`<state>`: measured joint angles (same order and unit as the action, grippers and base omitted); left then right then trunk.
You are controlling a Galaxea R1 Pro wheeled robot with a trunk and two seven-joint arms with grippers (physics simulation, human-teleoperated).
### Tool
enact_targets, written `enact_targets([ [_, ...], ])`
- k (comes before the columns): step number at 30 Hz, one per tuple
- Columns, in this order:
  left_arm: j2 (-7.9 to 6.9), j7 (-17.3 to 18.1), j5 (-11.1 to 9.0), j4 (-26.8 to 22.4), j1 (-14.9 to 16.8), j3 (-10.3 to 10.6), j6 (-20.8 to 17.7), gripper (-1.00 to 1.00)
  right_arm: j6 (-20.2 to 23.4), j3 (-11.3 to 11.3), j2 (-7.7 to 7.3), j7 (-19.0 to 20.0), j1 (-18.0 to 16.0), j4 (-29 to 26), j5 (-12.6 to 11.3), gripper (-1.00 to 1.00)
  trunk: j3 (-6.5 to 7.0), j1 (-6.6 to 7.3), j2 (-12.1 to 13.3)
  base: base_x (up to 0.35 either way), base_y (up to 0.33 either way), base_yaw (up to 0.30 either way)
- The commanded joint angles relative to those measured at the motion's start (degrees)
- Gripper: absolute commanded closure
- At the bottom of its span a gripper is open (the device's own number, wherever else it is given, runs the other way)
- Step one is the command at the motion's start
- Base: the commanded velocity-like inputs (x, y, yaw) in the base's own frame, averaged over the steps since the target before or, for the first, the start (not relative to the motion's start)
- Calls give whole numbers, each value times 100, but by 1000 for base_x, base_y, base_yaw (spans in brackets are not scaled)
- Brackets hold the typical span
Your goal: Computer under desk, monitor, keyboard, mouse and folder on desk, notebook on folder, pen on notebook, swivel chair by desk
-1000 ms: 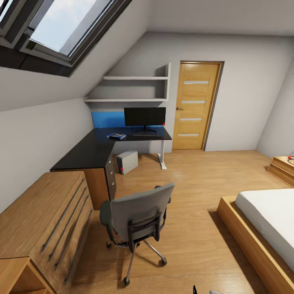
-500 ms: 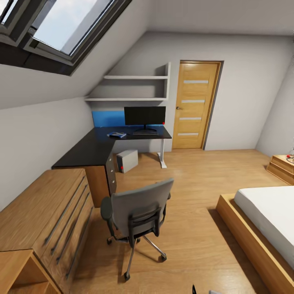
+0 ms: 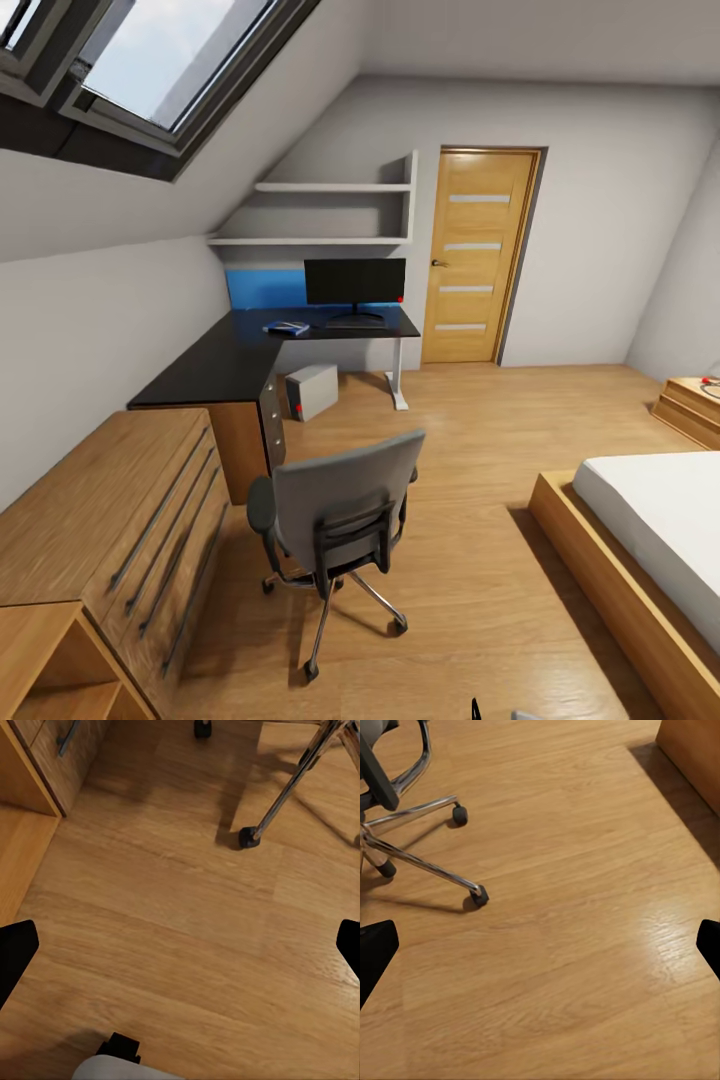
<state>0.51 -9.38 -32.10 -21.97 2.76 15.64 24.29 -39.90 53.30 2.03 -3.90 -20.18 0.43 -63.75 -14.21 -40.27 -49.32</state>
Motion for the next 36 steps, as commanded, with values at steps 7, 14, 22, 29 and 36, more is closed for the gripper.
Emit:
enact_targets([
  [7,-7,-46,-27,1,5,51,19,-100,-10,49,0,-41,-6,2,-5,-100,-134,-155,-288,0,0,0],
  [14,35,-52,-16,-11,5,53,-3,-100,-15,49,-2,-41,-4,1,3,-100,-260,-309,-568,0,0,0],
  [22,71,-68,-15,-103,-3,53,-227,-100,-30,53,-16,-41,-6,-17,18,-100,-403,-485,-889,0,0,0],
  [29,79,-73,-21,-353,117,53,-1092,-100,25,35,-18,-75,-45,-62,14,-100,-529,-638,-1170,0,0,0],
  [36,91,-72,-14,-635,761,47,-2204,-100,626,36,32,-95,-498,-89,24,-100,-655,-792,-1451,0,0,0],
])
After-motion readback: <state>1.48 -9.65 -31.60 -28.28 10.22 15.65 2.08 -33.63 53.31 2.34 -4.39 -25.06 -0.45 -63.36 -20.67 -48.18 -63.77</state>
